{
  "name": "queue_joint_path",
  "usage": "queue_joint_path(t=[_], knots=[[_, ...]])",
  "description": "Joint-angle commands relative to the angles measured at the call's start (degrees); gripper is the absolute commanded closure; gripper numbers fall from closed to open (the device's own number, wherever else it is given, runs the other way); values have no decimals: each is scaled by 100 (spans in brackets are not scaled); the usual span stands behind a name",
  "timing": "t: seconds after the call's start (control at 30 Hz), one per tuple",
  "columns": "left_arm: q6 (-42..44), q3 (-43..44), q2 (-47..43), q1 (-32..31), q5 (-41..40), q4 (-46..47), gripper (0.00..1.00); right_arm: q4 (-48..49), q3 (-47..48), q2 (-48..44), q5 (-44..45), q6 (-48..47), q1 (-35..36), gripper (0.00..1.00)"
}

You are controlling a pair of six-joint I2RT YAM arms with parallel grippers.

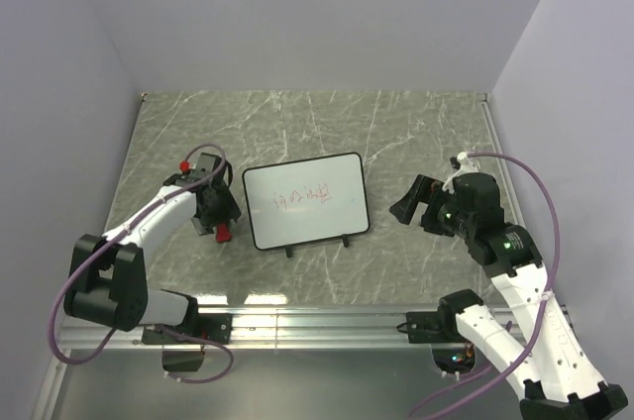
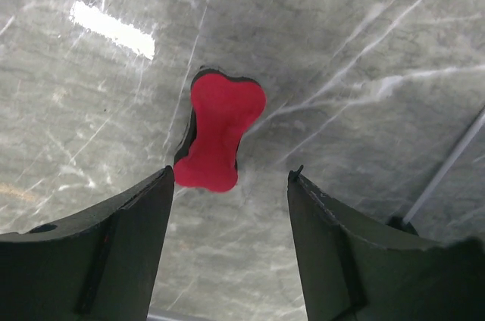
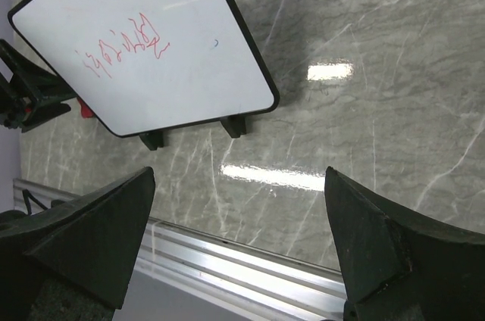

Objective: Erase the whiteboard

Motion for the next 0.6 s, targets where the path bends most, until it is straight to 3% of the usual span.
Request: queue_joint_path(t=[0.0,0.23,0.43,0.53,0.57], knots=[[-87,-114,105,-13,-81,352,33,-101,207,-94,64,-162,16,1],[-34,-132,413,-4,-380,440,33,-198,216,-112,72,-206,34,1],[-7,-263,729,-4,-371,695,40,-260,260,-112,169,-276,43,1],[-7,-308,791,-4,-353,748,48,-286,260,-112,204,-303,60,1],[-16,-290,791,-13,-362,766,54,-286,260,-112,239,-303,52,1]])
